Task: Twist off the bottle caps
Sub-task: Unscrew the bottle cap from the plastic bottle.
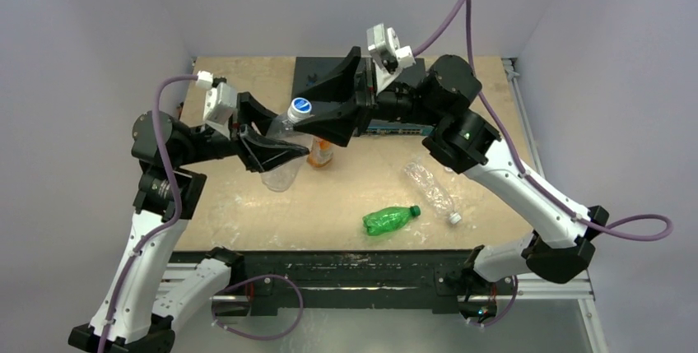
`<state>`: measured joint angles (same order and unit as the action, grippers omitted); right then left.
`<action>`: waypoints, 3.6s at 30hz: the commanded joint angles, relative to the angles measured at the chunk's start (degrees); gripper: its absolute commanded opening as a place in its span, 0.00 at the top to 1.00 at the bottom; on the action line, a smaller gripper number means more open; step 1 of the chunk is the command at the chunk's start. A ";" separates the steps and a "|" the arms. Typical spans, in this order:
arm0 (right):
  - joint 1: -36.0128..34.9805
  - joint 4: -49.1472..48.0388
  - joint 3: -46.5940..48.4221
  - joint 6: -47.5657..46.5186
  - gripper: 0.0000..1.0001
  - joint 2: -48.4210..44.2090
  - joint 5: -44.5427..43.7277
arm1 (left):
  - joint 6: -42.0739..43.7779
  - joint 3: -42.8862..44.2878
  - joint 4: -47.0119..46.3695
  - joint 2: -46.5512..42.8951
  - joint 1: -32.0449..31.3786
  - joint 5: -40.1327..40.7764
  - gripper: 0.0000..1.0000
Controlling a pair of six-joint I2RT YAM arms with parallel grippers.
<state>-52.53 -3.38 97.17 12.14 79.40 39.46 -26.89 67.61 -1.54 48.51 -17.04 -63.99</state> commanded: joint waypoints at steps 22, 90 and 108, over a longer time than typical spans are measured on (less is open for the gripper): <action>-1.17 16.97 14.04 8.68 0.55 9.71 -26.72 | 23.22 -1.20 13.51 -0.92 0.43 24.01 1.00; -1.17 20.29 16.65 9.06 0.23 9.90 -30.22 | 32.39 4.00 21.23 0.17 0.43 26.08 1.00; -1.17 17.05 10.05 10.62 0.89 8.71 -26.63 | 25.19 5.10 18.12 0.67 0.43 24.54 1.00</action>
<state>-53.56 16.10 110.65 22.31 90.28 10.85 3.03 70.43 21.23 49.78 -16.88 -37.82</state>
